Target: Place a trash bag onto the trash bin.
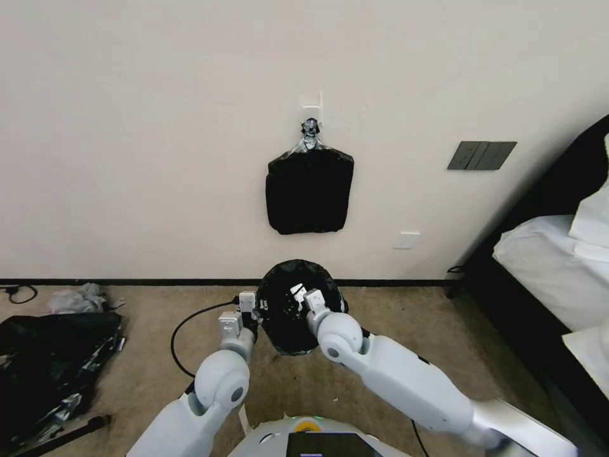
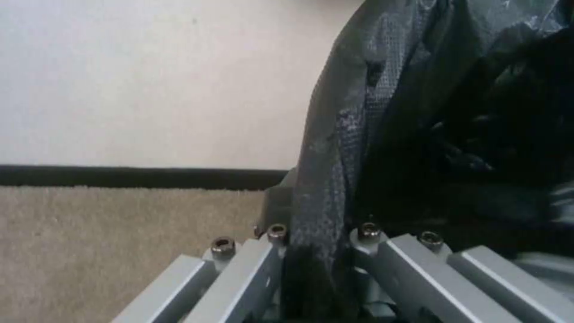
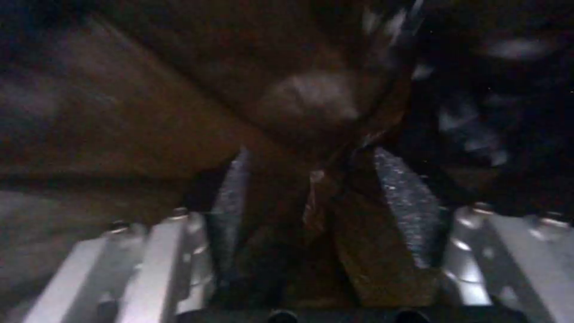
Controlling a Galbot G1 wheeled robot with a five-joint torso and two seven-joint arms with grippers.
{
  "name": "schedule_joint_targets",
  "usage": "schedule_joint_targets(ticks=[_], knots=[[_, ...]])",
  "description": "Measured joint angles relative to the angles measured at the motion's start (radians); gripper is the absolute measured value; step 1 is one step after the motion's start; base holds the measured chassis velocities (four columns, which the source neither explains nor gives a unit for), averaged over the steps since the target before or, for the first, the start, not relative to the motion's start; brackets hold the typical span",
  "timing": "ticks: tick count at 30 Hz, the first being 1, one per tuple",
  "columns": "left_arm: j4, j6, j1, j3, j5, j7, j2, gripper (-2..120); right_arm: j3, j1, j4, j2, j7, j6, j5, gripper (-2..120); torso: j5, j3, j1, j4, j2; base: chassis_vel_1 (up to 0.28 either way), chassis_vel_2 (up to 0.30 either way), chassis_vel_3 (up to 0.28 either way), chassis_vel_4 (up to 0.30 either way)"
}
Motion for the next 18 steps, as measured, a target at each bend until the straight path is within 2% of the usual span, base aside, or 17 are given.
schedule_joint_targets(ticks=[1,2,5,7,10,18], knots=[[0.007,0.004,-0.006,0.000,-0.018,-0.007,-0.002,3,0.010,-0.006,0.024,-0.010,-0.003,0.000,0.007,67,-0.0001,0.000,0.000,-0.0001,0.000,0.000,0.000,0.000,0.000],[0.007,0.004,-0.006,0.000,-0.018,-0.007,-0.002,3,0.010,-0.006,0.024,-0.010,-0.003,0.000,0.007,67,-0.0001,0.000,0.000,-0.0001,0.000,0.000,0.000,0.000,0.000],[0.032,0.015,-0.021,-0.004,-0.086,-0.033,-0.012,3,0.065,-0.041,0.114,-0.045,-0.028,0.000,0.024,82,-0.0001,0.000,0.000,0.0001,0.000,0.000,0.000,0.000,0.000],[0.039,0.017,-0.023,-0.007,-0.106,-0.041,-0.014,3,0.084,-0.057,0.139,-0.058,-0.037,0.000,0.024,85,-0.0001,0.000,0.000,0.0000,0.000,0.000,0.000,0.000,0.000],[0.063,0.030,-0.031,-0.018,-0.216,-0.083,-0.024,3,0.166,-0.143,0.228,-0.104,-0.077,0.002,-0.020,97,-0.0001,0.000,0.000,0.0000,0.000,0.000,0.000,0.000,0.000],[0.107,0.034,-0.034,-0.024,-0.372,-0.132,-0.048,3,0.237,-0.279,0.287,-0.120,-0.122,0.004,-0.122,100,-0.0001,0.000,0.000,-0.0003,0.000,0.000,0.000,0.000,0.000]])
